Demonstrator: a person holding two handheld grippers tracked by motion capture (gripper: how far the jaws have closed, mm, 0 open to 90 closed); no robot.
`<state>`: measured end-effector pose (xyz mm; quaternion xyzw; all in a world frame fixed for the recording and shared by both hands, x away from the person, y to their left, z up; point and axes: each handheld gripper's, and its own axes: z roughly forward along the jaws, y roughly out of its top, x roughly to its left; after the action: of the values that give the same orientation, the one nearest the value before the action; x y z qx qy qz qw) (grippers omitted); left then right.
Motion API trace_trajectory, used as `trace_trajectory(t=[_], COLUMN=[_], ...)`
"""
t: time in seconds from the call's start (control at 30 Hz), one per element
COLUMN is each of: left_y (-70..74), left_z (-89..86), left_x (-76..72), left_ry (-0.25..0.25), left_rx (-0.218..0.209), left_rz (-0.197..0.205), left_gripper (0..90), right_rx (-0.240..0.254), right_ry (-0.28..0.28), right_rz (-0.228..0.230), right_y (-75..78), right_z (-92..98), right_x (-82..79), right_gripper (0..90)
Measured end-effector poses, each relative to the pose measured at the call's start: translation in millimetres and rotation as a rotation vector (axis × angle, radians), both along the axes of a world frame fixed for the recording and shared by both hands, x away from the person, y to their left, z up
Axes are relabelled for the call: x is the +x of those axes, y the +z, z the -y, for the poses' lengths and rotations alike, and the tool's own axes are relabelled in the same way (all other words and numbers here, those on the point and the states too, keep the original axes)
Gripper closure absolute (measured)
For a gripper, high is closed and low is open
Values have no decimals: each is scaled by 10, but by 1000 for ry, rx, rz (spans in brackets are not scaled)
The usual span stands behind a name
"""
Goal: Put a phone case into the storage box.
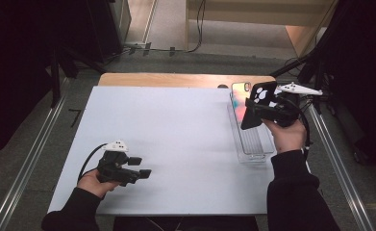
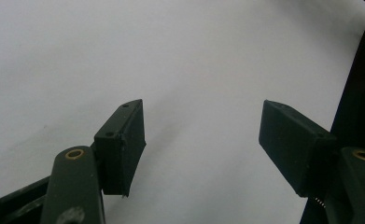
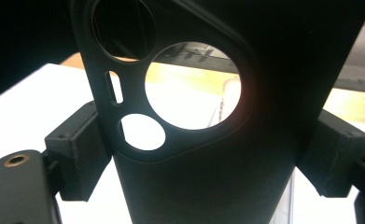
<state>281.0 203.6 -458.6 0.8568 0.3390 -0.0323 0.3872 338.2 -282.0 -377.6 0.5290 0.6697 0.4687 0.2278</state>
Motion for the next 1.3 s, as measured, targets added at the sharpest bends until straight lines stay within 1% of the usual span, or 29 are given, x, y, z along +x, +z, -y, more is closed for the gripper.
trace_trajectory(t=[0.13, 0.27, 0.33, 0.37, 0.47, 0.5, 0.6, 0.73, 0.83, 1.03, 1.3], left_y=[2, 1, 0, -1, -1, -2, -4, -3, -5, -16, -20], left_z=[-11, -15, -15, -16, -18, -17, -17, -20, -23, -7, 5], left_x=[-7, -7, -3, 0, 5, 5, 4, 3, 5, 8, 10], left_ry=[8, 11, 11, 11, 13, 13, 13, 14, 15, 13, 3], left_rx=[-3, -8, -8, -8, -8, -8, -8, -6, -4, -4, -1], left_rz=[0, -2, -2, -1, 1, 0, 0, 1, 1, -4, -2], left_gripper=[317, 318, 318, 318, 318, 318, 318, 318, 318, 318, 318], right_rx=[-31, -21, -36, -41, -18, -17, -30, -55, -44, -54, -68], right_ry=[-30, -66, -71, -74, -85, -89, -105, -111, -120, -130, -150], right_rz=[-26, -26, -36, -43, -80, -87, -99, -115, -135, -159, -169], right_y=[-103, -198, -244, -270, -368, -397, -463, -524, -565, -693, -721], right_z=[-23, 2, -3, -9, -20, -24, -52, -95, -88, -89, -144], right_x=[113, 208, 276, 310, 419, 451, 547, 660, 747, 888, 1026], right_gripper=[124, 124, 124, 124, 124, 124, 124, 124, 124, 124, 124])
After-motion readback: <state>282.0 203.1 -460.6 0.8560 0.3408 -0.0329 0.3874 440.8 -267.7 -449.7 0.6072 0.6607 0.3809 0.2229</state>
